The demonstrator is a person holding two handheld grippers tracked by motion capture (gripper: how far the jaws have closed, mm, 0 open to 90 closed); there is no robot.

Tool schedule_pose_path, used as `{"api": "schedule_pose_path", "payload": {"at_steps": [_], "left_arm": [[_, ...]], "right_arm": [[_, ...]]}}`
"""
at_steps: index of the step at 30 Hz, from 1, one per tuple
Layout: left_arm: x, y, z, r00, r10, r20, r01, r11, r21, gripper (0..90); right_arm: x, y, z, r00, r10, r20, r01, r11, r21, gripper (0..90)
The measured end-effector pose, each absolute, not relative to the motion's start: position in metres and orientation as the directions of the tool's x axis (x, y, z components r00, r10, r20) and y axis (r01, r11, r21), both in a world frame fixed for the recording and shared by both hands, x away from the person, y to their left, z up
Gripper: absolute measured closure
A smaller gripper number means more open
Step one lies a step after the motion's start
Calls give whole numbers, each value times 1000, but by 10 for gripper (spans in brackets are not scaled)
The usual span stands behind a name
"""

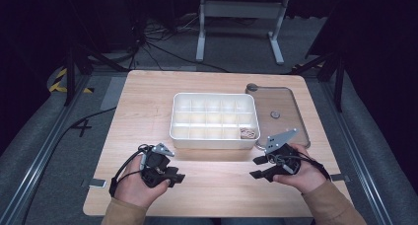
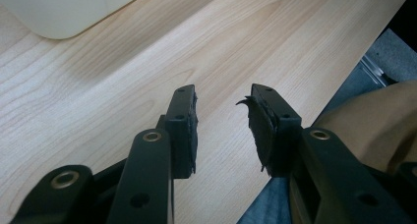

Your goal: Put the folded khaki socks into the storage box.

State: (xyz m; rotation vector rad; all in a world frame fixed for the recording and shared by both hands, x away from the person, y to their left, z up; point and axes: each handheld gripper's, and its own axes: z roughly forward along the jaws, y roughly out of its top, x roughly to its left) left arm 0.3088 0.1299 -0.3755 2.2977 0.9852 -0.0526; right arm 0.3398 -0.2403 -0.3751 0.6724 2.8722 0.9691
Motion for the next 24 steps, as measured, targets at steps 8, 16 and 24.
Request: {"api": "schedule_pose_path", "payload": {"at_steps": [8, 16, 24], "left_arm": [[310, 130, -379, 720, 637, -277, 668, -527, 525, 619], [313, 128, -383, 727, 631, -270, 662, -542, 517, 592], [317, 126, -390, 719, 634, -287, 668, -515, 537, 519]], "right_arm": [[335, -240, -395, -902, 417, 113, 397, 695, 599, 491], [333, -233, -418, -901, 418, 117, 404, 711, 575, 494], [330, -231, -435, -898, 430, 93, 405, 725, 557, 478]]}}
